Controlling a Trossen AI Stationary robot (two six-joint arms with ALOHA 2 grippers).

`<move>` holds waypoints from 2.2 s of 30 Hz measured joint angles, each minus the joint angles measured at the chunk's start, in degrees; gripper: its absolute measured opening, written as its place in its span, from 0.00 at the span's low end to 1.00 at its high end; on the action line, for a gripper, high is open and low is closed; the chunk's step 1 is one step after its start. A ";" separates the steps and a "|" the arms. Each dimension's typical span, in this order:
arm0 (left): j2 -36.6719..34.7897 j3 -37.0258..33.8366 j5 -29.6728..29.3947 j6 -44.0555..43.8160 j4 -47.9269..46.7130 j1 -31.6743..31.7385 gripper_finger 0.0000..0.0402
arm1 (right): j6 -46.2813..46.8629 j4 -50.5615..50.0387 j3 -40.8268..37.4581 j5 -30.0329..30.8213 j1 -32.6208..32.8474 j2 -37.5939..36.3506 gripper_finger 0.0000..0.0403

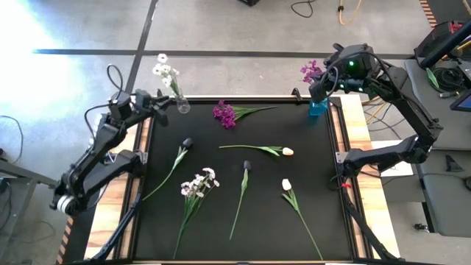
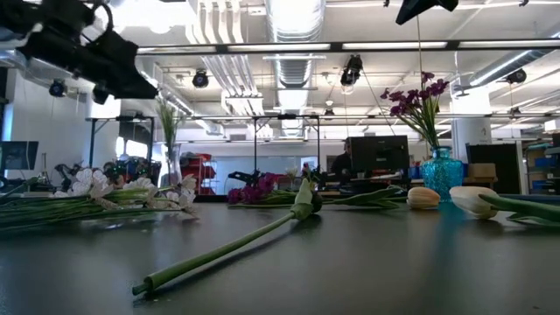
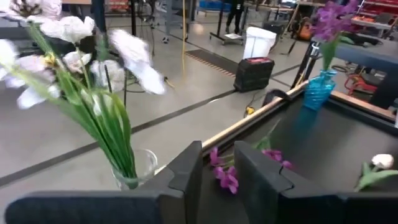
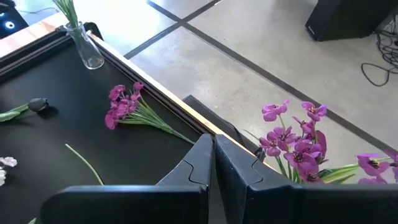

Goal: Sort flowers into vase by color
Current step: Put the right black flower into the blue vase

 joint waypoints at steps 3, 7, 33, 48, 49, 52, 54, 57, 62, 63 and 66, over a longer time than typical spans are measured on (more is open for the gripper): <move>-4.90 0.00 -0.01 -0.10 -4.86 -0.80 0.19 | 0.09 -0.03 0.00 -1.38 1.51 0.12 0.03; -9.93 0.00 -0.01 -1.89 -9.95 -2.28 0.19 | 1.36 -0.24 -0.02 -2.49 5.84 0.98 0.03; -8.37 0.00 0.07 -4.59 -14.38 -6.08 0.19 | 62.56 35.70 -32.45 0.61 44.88 16.94 0.11; -6.50 0.00 -0.88 -4.61 -14.55 -6.05 0.19 | 84.77 32.90 -19.94 -1.16 45.30 42.25 0.41; -6.49 0.00 -0.87 -4.61 -14.69 -6.05 0.19 | 85.30 31.13 -19.06 -1.30 45.14 43.28 0.42; -6.44 0.00 -0.86 -4.61 -15.07 -6.05 0.19 | 86.54 29.29 -17.09 -1.37 44.43 45.98 0.43; -6.44 0.00 -0.86 -4.63 -15.32 -6.05 0.19 | 86.51 29.71 -16.07 -2.20 44.06 47.63 0.43; -6.44 0.00 -0.86 -4.63 -15.31 -6.05 0.19 | 84.97 29.94 -15.08 -4.30 43.59 50.04 0.40; -6.44 0.00 -0.89 -4.76 -15.30 -6.05 0.19 | 81.33 29.54 -14.93 -4.51 43.34 50.88 0.28; -6.44 0.00 -0.90 -4.91 -15.31 -6.05 0.19 | 80.13 29.27 -14.98 -4.22 43.31 50.62 0.25; -6.44 0.00 -0.92 -6.16 -15.27 -6.05 0.19 | 75.32 27.68 -15.17 -2.01 42.96 48.68 0.10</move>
